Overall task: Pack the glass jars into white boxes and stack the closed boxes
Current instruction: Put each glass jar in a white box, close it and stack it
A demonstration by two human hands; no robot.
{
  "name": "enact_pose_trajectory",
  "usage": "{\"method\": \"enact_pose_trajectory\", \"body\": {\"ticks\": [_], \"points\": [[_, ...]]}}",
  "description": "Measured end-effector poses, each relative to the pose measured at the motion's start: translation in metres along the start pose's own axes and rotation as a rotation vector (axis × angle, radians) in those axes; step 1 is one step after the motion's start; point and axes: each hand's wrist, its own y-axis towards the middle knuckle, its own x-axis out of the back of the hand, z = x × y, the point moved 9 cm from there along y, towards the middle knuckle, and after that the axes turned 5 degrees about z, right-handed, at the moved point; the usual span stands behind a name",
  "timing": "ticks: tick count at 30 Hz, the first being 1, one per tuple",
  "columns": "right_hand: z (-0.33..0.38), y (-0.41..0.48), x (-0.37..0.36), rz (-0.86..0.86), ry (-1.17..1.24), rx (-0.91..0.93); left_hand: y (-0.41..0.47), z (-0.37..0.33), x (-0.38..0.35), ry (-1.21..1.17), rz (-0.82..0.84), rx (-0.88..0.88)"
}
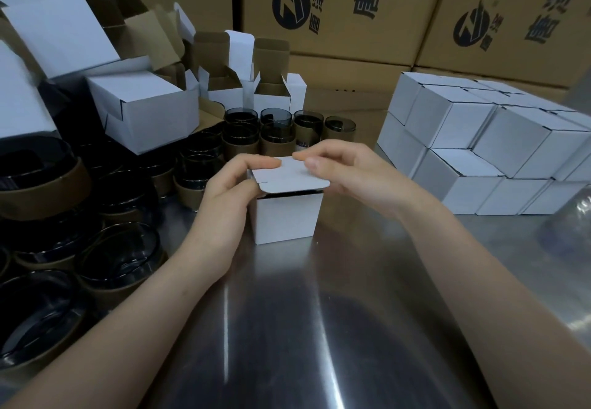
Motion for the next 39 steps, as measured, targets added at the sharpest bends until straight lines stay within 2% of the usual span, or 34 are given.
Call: {"method": "enact_pose_trajectory", "body": {"ticks": [6,9,11,13,22,31,39], "points": [[-0.004,0.002,-0.003,0.041,-0.036,0.015,0.001,0.005,-0.002,-0.205,-0.014,0.065],[-0.005,0.003,-0.004,0.054,-0.041,0.019,0.008,0.009,0.004,0.066,-0.078,0.112],[-0.004,0.004,-0.006,0.072,-0.051,0.029,0.005,-0.001,-0.005,0.312,0.035,0.019],[-0.003,0.003,-0.009,0.104,-0.078,0.038,-0.006,-0.001,-0.012,0.445,0.129,-0.07],[0.0,-0.001,-0.011,0.183,-0.175,0.067,-0.008,-0.01,-0.008,0.509,0.093,-0.135],[0.0,0.0,-0.004,0.092,-0.146,0.108,-0.009,-0.012,-0.011,0.568,0.091,-0.166],[0.005,-0.003,-0.001,0.023,-0.107,0.123,-0.007,-0.014,-0.008,0.453,0.068,-0.165]]}}
